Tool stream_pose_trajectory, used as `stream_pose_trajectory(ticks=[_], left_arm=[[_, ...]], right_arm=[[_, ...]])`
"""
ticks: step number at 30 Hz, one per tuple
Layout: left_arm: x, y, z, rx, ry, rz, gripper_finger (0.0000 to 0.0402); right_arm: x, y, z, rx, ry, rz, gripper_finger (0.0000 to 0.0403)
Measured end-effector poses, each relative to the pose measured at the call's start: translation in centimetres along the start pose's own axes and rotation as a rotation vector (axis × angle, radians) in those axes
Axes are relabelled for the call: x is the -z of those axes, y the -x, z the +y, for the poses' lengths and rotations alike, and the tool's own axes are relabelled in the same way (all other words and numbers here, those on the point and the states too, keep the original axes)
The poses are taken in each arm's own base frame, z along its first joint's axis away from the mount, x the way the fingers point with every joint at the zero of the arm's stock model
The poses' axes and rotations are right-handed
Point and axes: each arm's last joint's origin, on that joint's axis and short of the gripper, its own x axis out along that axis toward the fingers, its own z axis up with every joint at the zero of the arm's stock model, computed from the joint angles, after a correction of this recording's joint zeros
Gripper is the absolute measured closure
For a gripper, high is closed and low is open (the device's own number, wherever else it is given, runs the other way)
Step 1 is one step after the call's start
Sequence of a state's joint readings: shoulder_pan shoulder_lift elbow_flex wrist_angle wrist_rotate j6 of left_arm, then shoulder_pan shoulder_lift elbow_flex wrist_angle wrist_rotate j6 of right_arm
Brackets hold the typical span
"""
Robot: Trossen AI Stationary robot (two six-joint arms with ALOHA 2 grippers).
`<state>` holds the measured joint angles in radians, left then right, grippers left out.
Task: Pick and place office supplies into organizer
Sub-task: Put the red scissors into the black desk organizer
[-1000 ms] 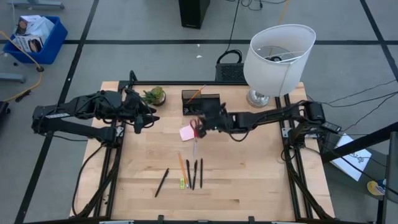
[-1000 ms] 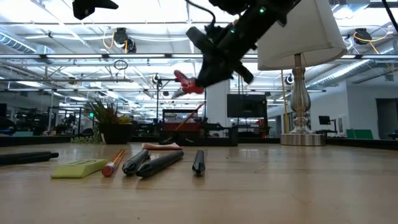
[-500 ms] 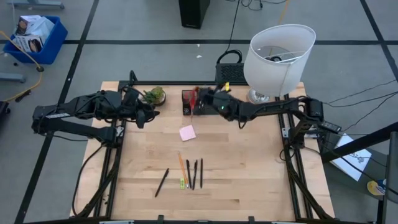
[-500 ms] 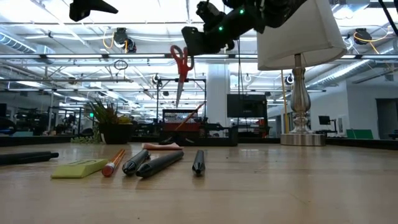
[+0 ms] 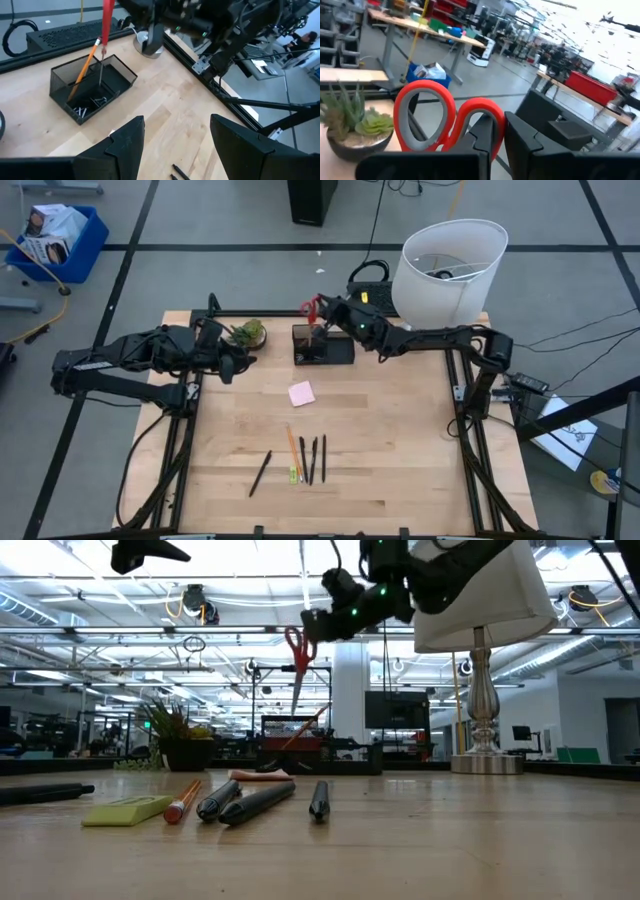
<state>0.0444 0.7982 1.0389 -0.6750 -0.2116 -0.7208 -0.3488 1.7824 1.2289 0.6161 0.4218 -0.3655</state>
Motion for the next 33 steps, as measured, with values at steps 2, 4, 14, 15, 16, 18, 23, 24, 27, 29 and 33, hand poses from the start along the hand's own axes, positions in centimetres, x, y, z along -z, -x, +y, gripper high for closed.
stream_pose_trajectory(ticks=[2, 4, 14, 15, 16, 18, 23, 24, 27, 29, 33], left_arm=[[0.0, 0.0, 0.0, -0.007, 0.000, -0.006, 0.0169], [0.0, 0.0, 0.0, -0.016, 0.003, -0.014, 0.0169], [-0.1, 0.0, 0.2, -0.055, 0.004, -0.049, 0.0169], [-0.2, 0.0, 0.2, -0.059, 0.004, -0.052, 0.0169], [-0.2, 0.0, 0.2, -0.059, 0.004, -0.052, 0.0169], [-0.2, 0.0, 0.2, -0.059, 0.009, -0.052, 0.0169], [-0.2, 0.0, 0.2, -0.059, 0.041, -0.053, 0.0169], [-0.2, 0.0, 0.2, -0.059, 0.041, -0.053, 0.0169], [-0.1, 0.0, 0.2, -0.059, 0.041, -0.053, 0.0169], [-0.1, 0.0, 0.2, -0.060, 0.039, -0.053, 0.0169], [-0.1, 0.0, 0.2, -0.060, 0.015, -0.052, 0.0169]], right_arm=[[0.2, -0.3, 0.2, 0.005, 0.016, -0.022, 0.0380], [0.0, -0.3, 0.0, 0.015, 0.027, -0.043, 0.0379], [0.2, -0.9, -0.9, 0.066, 0.100, -0.081, 0.0380], [0.7, -1.1, -0.8, 0.064, 0.108, -0.067, 0.0380], [1.2, -1.4, -0.7, 0.059, 0.123, -0.044, 0.0379], [2.1, -1.7, -0.5, 0.051, 0.138, -0.018, 0.0379], [4.3, -2.7, 0.4, 0.039, 0.138, 0.023, 0.0375], [4.7, -2.8, 0.6, 0.034, 0.139, 0.035, 0.0372], [4.7, -2.7, 1.0, 0.025, 0.126, 0.027, 0.0355], [4.4, -2.6, 1.2, 0.021, 0.122, 0.015, 0.0340], [4.4, -2.5, 1.6, 0.009, 0.137, 0.017, 0.0311]])
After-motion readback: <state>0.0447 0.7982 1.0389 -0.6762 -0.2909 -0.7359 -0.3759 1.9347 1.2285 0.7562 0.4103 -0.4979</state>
